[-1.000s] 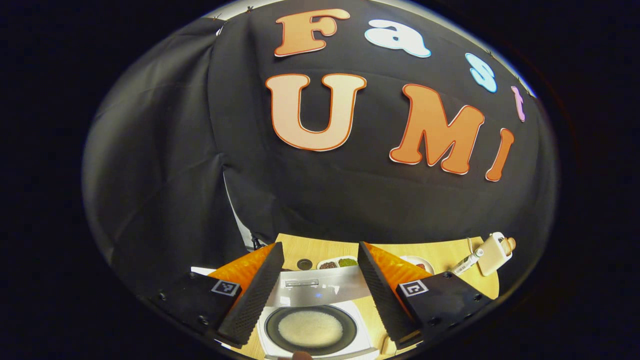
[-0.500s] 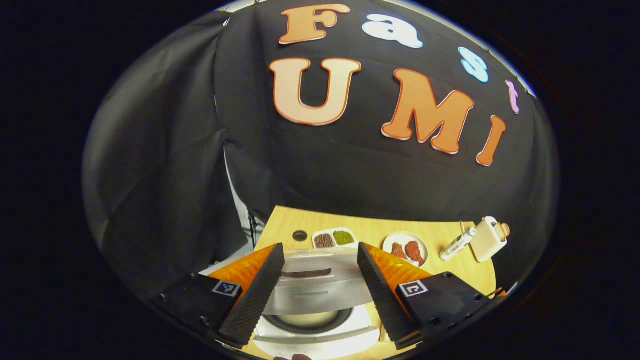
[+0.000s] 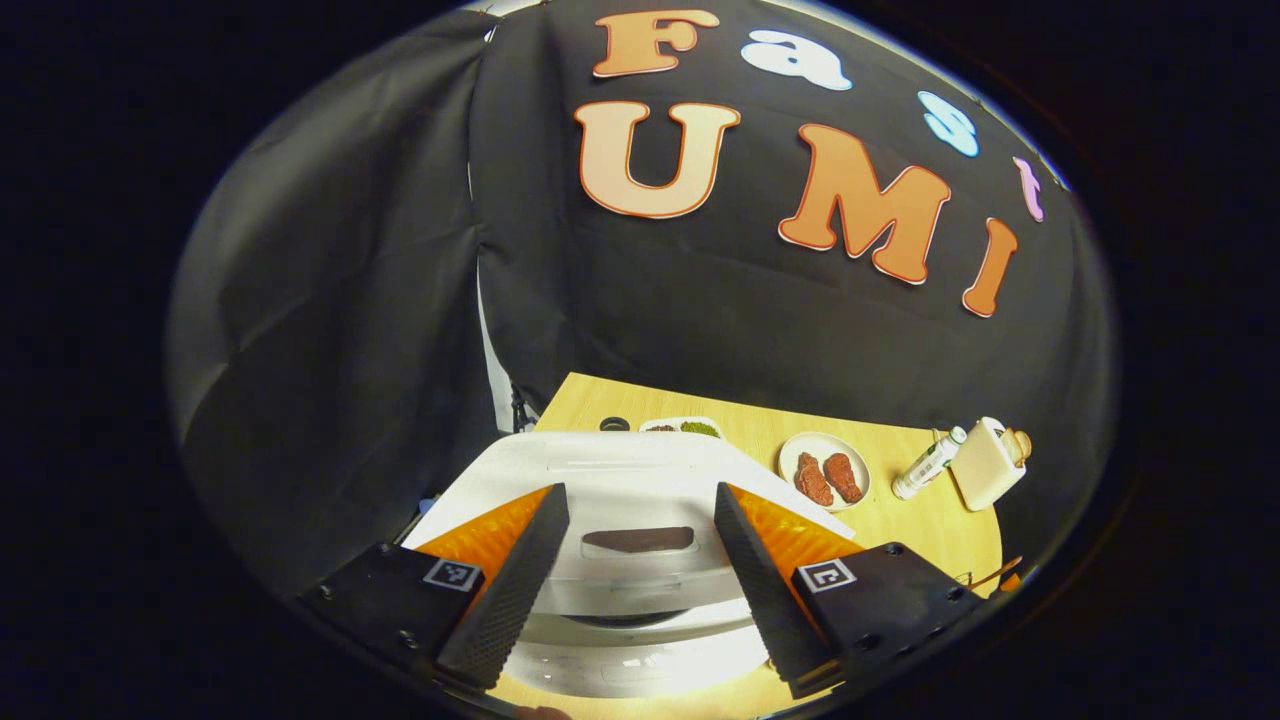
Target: Close the left gripper, press the button to open the rice cooker; take a wooden spoon from the chopstick holder with the right hand, scoop a spoonful of rice and pour it into the rice cooker, then put the wooden spoon back into the chopstick holder.
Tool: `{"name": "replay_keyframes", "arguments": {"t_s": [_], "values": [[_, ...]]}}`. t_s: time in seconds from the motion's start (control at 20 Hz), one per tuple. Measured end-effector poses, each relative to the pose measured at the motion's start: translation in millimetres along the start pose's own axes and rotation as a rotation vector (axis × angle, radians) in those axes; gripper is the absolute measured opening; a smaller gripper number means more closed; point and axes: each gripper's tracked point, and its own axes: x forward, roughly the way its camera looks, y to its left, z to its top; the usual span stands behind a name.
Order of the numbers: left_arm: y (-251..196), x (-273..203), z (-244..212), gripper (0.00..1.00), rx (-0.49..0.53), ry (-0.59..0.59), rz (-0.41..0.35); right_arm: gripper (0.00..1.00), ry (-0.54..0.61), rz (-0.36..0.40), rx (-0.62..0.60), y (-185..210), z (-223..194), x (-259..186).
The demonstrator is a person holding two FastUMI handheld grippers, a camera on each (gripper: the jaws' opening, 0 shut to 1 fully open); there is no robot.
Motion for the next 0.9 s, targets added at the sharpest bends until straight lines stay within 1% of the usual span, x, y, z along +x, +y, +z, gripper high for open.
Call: {"name": "replay_keyframes", "arguments": {"t_s": [0.05,0.15,0.35,0.6,0.8,0.85,0.9], "values": [[1,0,-5,1.0,0.027,0.008,-0.004,0.95,0.016,0.007,0.007,2,-6,0],[1,2,-19,1.0,0.016,0.031,0.004,0.95,0.043,0.011,0.02,3,-16,1],[4,6,-54,1.0,0.041,0.099,0.016,0.95,0.069,0.02,0.011,7,-27,5],[6,13,-77,0.99,0.051,0.104,0.017,0.95,0.114,0.013,0.032,3,-39,8],[5,17,-101,1.0,0.058,0.161,0.012,0.95,0.134,0.008,0.004,5,-46,7],[6,16,-107,1.0,0.071,0.188,0.012,0.95,0.138,0.009,-0.003,6,-47,7],[7,18,-105,1.0,0.092,0.181,0.009,0.95,0.141,0.01,-0.007,8,-47,7]]}}
